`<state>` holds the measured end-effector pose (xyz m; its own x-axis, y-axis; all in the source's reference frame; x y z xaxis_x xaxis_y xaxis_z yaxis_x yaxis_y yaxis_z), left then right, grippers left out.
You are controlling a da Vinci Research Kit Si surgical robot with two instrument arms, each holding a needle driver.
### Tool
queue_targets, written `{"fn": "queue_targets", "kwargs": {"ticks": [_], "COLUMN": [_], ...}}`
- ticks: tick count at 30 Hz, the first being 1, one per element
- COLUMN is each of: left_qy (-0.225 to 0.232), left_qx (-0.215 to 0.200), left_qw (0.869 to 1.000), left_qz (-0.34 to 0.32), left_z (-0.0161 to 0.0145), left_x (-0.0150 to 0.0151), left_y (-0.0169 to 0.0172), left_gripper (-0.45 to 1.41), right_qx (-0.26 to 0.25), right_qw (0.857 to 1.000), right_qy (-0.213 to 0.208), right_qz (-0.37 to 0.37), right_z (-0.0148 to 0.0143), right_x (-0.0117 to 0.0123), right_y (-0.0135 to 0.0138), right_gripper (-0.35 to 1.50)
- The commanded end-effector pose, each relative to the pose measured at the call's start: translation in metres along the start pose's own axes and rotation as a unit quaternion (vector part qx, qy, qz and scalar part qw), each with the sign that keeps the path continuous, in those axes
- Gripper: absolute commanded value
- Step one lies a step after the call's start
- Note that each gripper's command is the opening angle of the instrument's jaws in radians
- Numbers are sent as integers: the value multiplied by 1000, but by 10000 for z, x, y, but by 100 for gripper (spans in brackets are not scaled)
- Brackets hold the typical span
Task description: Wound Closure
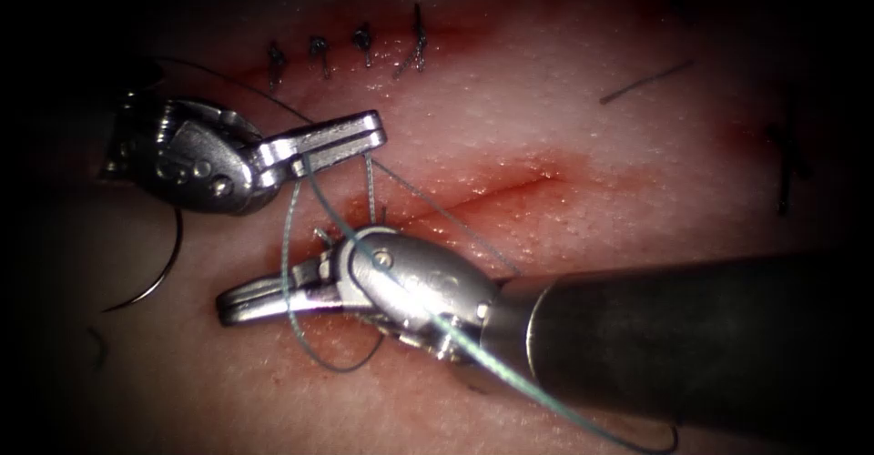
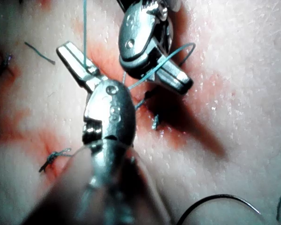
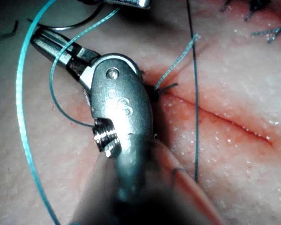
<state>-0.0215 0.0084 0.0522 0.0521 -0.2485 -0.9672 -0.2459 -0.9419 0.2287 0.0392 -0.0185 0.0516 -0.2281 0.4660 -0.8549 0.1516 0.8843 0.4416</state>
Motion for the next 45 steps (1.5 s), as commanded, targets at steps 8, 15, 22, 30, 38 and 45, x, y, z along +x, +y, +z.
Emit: {"fn": "queue_targets", "kwargs": {"ticks": [8,15,22,30,38,45], "left_qy": [-2,0,10,9,2,-1], "left_qx": [7,5,-7,-10,-14,-22], "left_qw": [1000,1000,1000,1000,1000,999], "left_qz": [-3,-7,-12,-18,-19,-24], "left_z": [-14,-33,-49,-58,-50,-27], "left_x": [-21,-29,-33,-37,-43,-52], "left_y": [1,5,34,55,78,91], "left_gripper": [-45,-45,-45,-45,-45,-45], "right_qx": [24,-43,-56,-141,-203,-308], "right_qw": [996,993,993,985,972,936], "right_qy": [75,98,98,85,47,0], "right_qz": [34,42,39,53,106,172], "right_z": [9,-8,-29,-57,-53,-40], "right_x": [6,29,42,45,38,31], "right_y": [-16,-9,7,21,20,16], "right_gripper": [-35,-35,-35,-35,-25,19]}}
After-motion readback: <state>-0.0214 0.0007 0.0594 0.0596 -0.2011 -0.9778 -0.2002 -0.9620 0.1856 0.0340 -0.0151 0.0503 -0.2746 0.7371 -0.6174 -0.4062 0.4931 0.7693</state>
